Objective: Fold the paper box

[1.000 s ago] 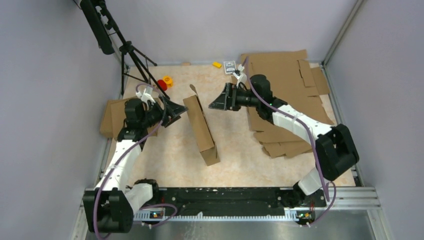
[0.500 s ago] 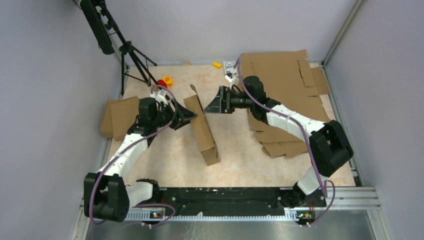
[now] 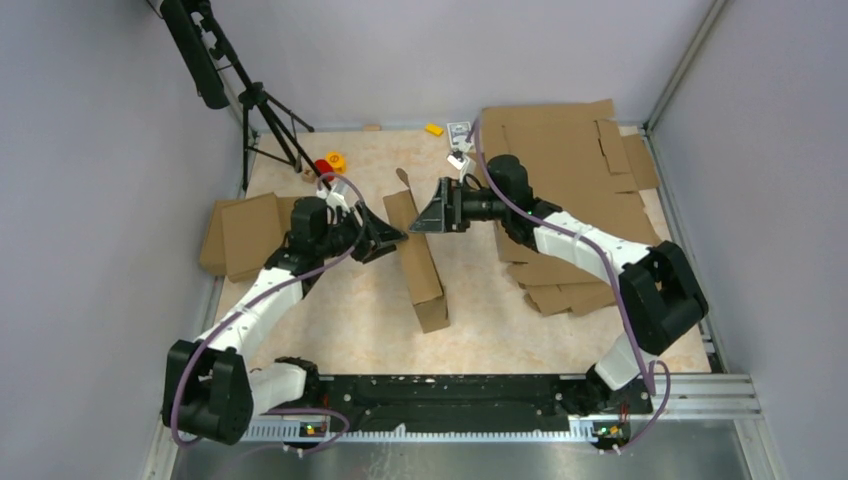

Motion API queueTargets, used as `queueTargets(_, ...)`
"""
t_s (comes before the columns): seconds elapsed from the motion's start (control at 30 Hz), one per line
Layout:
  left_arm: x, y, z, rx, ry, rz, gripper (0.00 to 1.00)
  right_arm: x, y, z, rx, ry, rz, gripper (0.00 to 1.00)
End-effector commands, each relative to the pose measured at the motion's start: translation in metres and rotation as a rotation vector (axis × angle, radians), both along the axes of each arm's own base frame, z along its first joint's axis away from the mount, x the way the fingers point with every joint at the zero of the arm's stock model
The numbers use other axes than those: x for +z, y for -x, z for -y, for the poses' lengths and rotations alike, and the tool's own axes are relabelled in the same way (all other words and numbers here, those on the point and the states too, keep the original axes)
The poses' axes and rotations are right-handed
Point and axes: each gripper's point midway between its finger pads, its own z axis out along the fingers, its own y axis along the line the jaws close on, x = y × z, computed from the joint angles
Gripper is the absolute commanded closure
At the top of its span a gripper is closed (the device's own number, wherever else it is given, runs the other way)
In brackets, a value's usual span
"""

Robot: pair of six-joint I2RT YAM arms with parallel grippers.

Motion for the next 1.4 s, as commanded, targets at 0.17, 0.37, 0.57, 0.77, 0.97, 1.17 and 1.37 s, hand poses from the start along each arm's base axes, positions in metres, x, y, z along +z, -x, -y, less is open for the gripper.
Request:
queueTargets(0.17, 0.019, 0.018, 0.035, -0.054, 0.041, 0.026, 0.49, 0.009, 0.02, 0.023, -0.008, 0.072, 0.065, 0.18)
queueTargets(0.37, 0.022, 0.029, 0.045, -0.063, 0.062, 0.026, 0.51, 0.004, 0.015, 0.059, -0.08, 0.201, 0.116, 0.11)
queueTargets(0.57, 0.019, 0.024, 0.049, -0.081, 0.048, 0.034, 0.49, 0.004, 0.012, 0.08, -0.1, 0.329, 0.189, 0.09)
queueTargets(0.77, 0.026, 0.012, 0.031, -0.046, -0.039, 0.09, 0.49, 0.005, 0.008, 0.089, -0.139, 0.452, 0.237, 0.16)
queueTargets(0.97, 0.047, -0.003, -0.013, 0.016, -0.13, 0.153, 0.54, 0.011, 0.013, 0.092, -0.166, 0.601, 0.301, 0.24)
queueTargets(1.17, 0.064, -0.034, -0.034, 0.0, -0.298, 0.318, 0.4, 0.015, 0.021, 0.084, -0.143, 0.671, 0.346, 0.23)
queueTargets(1.37, 0.083, -0.066, -0.024, -0.105, -0.292, 0.568, 0.24, 0.01, 0.033, 0.077, -0.109, 0.788, 0.383, 0.05)
